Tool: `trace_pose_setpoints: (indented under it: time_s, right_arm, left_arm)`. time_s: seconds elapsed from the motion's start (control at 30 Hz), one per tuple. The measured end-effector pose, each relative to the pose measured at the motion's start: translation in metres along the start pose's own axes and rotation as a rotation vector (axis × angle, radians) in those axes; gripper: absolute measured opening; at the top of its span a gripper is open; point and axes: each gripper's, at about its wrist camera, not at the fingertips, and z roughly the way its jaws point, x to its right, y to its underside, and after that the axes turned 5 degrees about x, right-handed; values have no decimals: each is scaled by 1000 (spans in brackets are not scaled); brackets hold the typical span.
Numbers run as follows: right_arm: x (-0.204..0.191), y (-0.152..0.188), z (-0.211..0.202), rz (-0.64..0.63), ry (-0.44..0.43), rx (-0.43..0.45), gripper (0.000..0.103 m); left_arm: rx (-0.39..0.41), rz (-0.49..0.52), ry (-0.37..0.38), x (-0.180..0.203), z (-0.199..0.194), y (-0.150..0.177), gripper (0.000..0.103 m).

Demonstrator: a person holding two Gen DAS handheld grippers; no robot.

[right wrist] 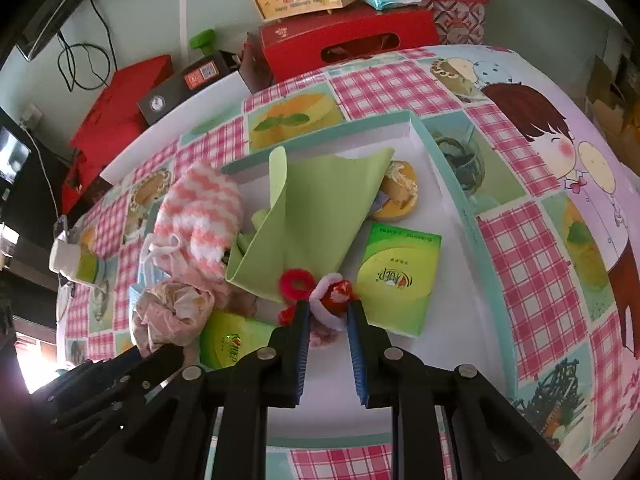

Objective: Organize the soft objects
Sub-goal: 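Open both grippers to release the scrunchie and red bow into the tray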

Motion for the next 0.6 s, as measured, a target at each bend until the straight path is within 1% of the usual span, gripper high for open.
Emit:
trace_pose_setpoints:
  time_s: [0.07, 0.1, 0.13, 0.3, 0.37, 0.47, 0.5, 0.53, 0.57, 0.6]
  right_arm:
    - [-1, 0, 2, -4, 3, -9, 22]
    - [-1, 1, 3, -5, 8, -15, 22]
    - [-1, 1, 5, -7, 13, -24, 24]
    - [-4, 2, 9, -20, 26, -39, 26]
    - [-4, 2, 9, -22, 27, -40, 29]
    - [-5, 0, 5, -30, 47, -37, 37]
    - [-7, -1, 2, -34, 52, -26, 43]
    - [-8, -2, -2, -37, 53, -12, 50]
    - [-9, -3, -3, -38, 53, -4, 54]
    - [-10, -4, -6, -39, 57, 7, 61]
  left_arm:
    - [-3, 0, -1, 0, 0, 0, 43]
    - [0, 0, -1, -1, 0, 0, 45]
    - [0, 1, -1, 0, 0, 0, 45]
    - [-17, 9, -18, 0, 1, 1, 45]
    - [-13, 15, -22, 1, 0, 0, 45]
    - [4, 26, -25, 2, -6, 0, 45]
    - [10, 28, -25, 2, -8, 0, 45]
    - [18, 28, -25, 2, -10, -1, 45]
    - [26, 28, -25, 1, -13, -1, 45]
    - [32, 28, -25, 1, -15, -1, 46]
